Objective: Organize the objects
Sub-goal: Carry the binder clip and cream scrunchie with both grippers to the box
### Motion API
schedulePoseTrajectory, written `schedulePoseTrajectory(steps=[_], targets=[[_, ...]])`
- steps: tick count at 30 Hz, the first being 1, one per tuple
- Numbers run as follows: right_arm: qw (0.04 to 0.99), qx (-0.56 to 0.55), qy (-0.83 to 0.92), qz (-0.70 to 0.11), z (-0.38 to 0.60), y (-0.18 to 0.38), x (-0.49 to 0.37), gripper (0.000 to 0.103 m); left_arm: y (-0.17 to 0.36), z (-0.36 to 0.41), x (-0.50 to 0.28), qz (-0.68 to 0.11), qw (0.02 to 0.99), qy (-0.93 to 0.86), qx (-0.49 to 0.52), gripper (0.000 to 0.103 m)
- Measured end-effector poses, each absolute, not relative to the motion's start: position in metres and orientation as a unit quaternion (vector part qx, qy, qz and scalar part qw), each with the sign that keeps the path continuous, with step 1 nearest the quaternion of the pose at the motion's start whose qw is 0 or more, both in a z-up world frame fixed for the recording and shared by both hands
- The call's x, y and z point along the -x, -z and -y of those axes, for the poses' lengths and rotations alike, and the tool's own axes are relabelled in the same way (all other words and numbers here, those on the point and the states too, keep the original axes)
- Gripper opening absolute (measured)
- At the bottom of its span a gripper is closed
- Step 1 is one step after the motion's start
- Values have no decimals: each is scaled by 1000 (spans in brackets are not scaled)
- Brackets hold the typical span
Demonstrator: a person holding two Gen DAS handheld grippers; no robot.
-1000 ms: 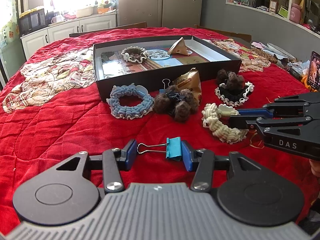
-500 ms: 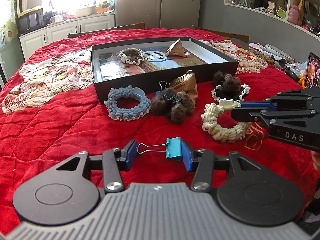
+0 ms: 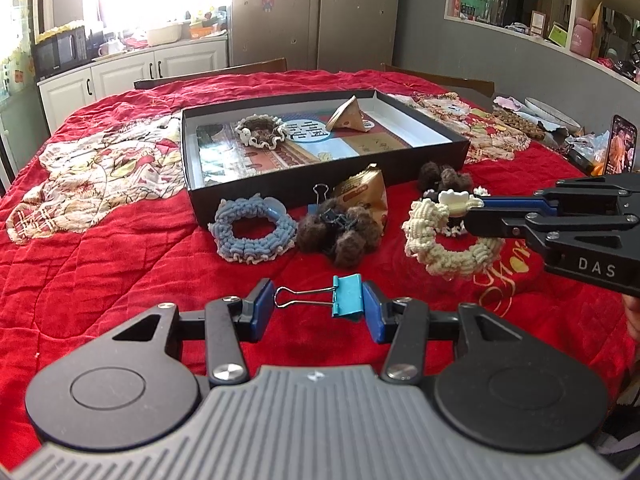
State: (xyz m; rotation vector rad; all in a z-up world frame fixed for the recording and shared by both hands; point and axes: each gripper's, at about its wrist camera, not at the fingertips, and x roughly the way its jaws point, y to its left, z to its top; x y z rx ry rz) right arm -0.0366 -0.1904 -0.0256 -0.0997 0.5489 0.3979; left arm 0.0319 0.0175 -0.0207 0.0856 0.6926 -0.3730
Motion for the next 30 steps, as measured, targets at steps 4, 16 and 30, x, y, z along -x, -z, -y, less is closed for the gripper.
schedulePoseTrajectory(steps=[4, 16, 30], targets=[[945, 50, -193, -260, 193, 19, 36, 11, 14, -16, -33, -329, 925, 183, -42, 51], [952, 55, -188, -234, 195, 0, 29, 11, -1, -15, -42, -310, 932, 180, -48, 51], [966, 40, -166, -192, 201, -32, 0, 11, -30, -19, -72, -273, 948, 160, -37, 51]])
